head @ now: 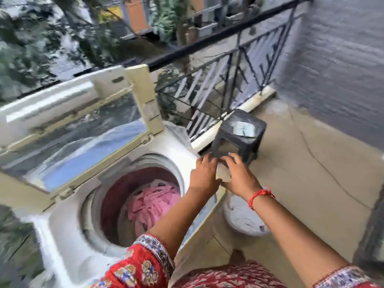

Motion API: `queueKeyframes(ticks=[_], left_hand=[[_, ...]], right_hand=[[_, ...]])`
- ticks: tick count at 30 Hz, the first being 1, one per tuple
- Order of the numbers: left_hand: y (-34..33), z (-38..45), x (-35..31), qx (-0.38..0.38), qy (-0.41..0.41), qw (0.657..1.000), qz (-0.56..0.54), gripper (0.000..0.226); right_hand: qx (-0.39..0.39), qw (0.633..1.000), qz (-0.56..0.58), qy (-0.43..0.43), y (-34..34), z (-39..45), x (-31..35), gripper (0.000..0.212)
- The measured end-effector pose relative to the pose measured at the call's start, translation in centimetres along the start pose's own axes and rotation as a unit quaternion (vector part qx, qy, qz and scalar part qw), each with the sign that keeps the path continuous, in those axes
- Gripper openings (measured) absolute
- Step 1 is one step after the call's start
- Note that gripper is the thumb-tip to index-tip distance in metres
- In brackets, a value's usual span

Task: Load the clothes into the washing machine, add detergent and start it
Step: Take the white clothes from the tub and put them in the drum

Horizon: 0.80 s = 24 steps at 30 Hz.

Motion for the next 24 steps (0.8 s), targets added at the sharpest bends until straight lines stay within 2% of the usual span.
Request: queueKeyframes(ticks=[5,8,17,24], left_hand=[[-6.0,2.5,-6.8,0.055,-0.050,0.997,0.024,0.069],[-10.2,4.2,-9.5,0.089,-0.048,0.994,0.039,0.067],[-22.4,8.8,-11.6,0.221,0.023,0.967,0.126,0.088],[-28.6,11.6,-9.2,0.260,0.042,0.952,0.158,0.102]], right_hand=[[0.003,0.995,0.010,-0.103,1.1,-3.6,-9.8,0.084],[0.041,0.988,0.014,-0.145,0.3,-4.9,-15.7,0.083],[0.128,0.980,0.045,-0.148,-3.8,-4.4,-28.9,0.104],[0.191,0.972,0.034,-0.136,-9.5,-2.3,-33.2,0.109]])
Point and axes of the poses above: each hand's wrist, its own z-axis towards the middle knuckle, its own y-axis out of the back of the hand, x = y × z, the point moved 1 cm from there along z, towards the middle knuckle, and after that the axes turned 13 degrees about -z, right-handed, at the moved point
